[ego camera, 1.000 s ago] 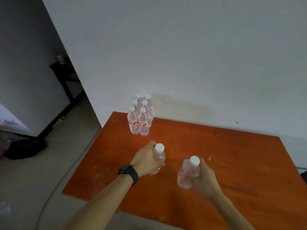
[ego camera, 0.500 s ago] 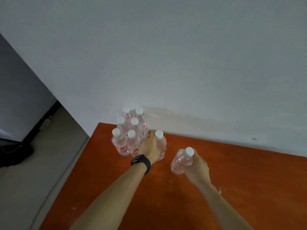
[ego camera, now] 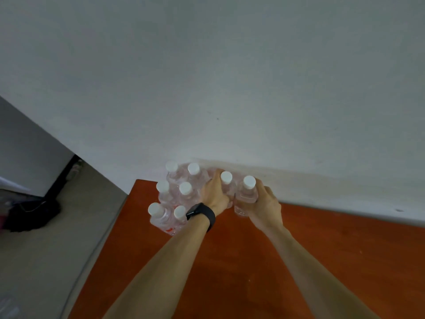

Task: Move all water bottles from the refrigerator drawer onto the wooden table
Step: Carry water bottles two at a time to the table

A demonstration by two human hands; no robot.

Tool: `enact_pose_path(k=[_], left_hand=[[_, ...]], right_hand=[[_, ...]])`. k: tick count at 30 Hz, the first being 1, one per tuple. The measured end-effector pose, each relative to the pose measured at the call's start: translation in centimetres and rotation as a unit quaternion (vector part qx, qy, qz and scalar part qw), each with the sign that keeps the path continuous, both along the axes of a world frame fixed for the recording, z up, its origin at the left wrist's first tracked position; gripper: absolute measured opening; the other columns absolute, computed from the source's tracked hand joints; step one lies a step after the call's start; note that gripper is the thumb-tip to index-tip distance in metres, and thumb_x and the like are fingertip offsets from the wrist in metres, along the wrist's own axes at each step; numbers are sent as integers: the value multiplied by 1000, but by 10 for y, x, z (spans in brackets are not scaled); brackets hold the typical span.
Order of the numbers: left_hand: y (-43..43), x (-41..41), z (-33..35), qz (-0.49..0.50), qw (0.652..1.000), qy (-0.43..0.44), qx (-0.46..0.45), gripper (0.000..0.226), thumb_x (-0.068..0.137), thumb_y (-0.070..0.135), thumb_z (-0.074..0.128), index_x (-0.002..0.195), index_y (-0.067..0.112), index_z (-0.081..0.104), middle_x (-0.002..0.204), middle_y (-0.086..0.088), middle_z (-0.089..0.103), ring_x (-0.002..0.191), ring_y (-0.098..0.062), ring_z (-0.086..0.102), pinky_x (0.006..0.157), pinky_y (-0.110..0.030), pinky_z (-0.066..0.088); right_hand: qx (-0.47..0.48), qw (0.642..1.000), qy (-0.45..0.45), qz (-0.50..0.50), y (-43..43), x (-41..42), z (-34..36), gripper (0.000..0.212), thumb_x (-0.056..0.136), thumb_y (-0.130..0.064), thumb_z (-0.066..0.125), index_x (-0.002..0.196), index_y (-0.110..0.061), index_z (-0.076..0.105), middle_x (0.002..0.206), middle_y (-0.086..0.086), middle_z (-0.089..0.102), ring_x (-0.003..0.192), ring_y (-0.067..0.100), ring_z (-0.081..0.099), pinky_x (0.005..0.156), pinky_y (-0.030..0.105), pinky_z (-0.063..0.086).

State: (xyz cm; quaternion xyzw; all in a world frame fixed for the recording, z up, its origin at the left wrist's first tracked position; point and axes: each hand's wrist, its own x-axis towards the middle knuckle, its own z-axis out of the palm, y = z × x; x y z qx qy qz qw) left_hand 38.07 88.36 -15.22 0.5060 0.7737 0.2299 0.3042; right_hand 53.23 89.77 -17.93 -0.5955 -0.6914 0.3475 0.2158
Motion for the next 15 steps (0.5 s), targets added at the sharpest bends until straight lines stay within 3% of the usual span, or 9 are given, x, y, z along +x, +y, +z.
enact_pose_path(k=[3, 6, 9, 12, 15], left_hand=[[2, -11, 1, 21, 1000, -23, 4, 52, 84, 7, 72, 124, 23, 43, 109, 1, 63, 99, -27, 63, 78, -44, 58], [1, -14, 5, 8, 1000, 1, 18, 65, 84, 3, 70, 133, 29, 36, 113, 0, 58, 91, -23, 62, 67, -36, 56], [1, -14, 16, -67, 989, 124, 42, 70, 85, -5, 62, 138, 30, 33, 118, -8, 59, 83, -23, 64, 63, -37, 58], [5, -17, 33, -193, 933, 302, 23, 40, 94, 7, 60, 131, 18, 49, 120, -6, 61, 91, -25, 64, 70, -36, 56], [13, -25, 40, -247, 901, 355, 4, 26, 97, 10, 60, 123, 12, 59, 113, -8, 66, 98, -26, 64, 78, -37, 56]], right_hand=[[-15, 999, 15, 45, 2, -3, 0, 78, 75, -40, 82, 138, -37, 36, 117, -11, 54, 98, 13, 55, 73, 28, 45], [-44, 998, -3, 49, 8, 2, -5, 83, 70, -34, 86, 135, -38, 33, 116, -9, 58, 99, 18, 61, 73, 32, 51], [-68, 996, -23, 54, 14, 4, -7, 84, 71, -34, 85, 136, -34, 32, 115, -7, 61, 96, 19, 61, 77, 35, 55], [-54, 997, -21, 46, 12, -2, -5, 81, 75, -37, 83, 138, -30, 33, 112, -5, 62, 90, 18, 59, 75, 36, 55], [-41, 999, -10, 21, 9, -11, -5, 79, 76, -44, 81, 138, -32, 34, 116, -2, 67, 90, 21, 64, 74, 39, 58]])
